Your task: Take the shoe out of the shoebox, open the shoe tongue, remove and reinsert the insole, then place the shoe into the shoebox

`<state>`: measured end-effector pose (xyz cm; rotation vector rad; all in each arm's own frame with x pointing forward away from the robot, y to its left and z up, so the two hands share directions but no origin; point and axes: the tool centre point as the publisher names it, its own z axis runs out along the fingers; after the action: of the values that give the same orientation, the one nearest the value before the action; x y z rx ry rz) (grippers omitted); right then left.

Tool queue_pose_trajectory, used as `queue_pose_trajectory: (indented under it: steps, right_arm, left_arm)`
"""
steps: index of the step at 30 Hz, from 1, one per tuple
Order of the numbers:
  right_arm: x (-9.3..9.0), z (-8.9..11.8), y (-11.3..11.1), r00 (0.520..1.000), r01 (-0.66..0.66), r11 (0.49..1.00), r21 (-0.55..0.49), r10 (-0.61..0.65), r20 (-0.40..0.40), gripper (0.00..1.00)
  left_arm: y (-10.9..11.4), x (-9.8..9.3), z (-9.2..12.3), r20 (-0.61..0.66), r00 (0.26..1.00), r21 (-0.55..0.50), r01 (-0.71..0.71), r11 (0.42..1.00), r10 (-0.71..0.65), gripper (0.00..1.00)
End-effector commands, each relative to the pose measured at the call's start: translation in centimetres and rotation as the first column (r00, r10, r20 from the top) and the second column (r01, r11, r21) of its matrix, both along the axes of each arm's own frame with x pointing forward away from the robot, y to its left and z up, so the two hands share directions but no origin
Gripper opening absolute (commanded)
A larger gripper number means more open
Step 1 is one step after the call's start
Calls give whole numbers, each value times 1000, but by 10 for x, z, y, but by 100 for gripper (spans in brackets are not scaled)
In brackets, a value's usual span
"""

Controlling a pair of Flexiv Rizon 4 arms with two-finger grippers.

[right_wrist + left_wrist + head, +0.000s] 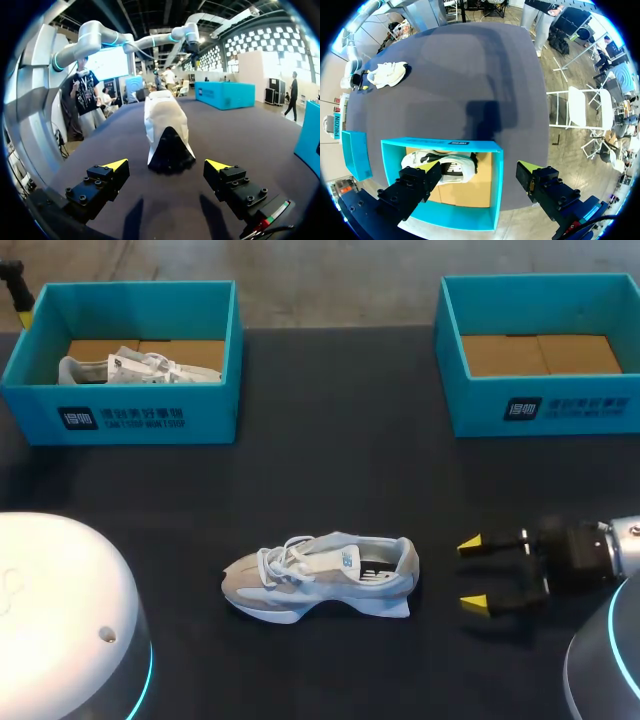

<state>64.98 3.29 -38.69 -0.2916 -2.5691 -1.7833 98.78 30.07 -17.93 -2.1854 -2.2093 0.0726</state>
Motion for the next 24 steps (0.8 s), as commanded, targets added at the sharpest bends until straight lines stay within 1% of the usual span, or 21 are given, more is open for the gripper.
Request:
queue_pose_trajectory:
  steps: [1, 15, 17, 24]
  right_arm:
    - [1, -5, 10, 1000, 9, 1000, 5, -9, 6, 100]
    - [1, -5, 10, 1000, 9, 1000, 5, -9, 6, 100]
    - [1, -4, 17, 1000, 8, 1000, -5, -7, 24, 100]
    - [9, -12, 38, 999, 23, 1000, -10, -23, 32, 100]
  left_arm:
    - [1, 0, 1, 0, 1000, 2, 1, 1000, -1, 100]
    - [1, 0, 1, 0, 1000, 2, 1, 1000, -1, 100]
    - [1, 0, 1, 0, 1000, 2, 1, 1000, -1, 100]
    - [1, 0, 1, 0, 1000, 2, 1, 1000, -1, 100]
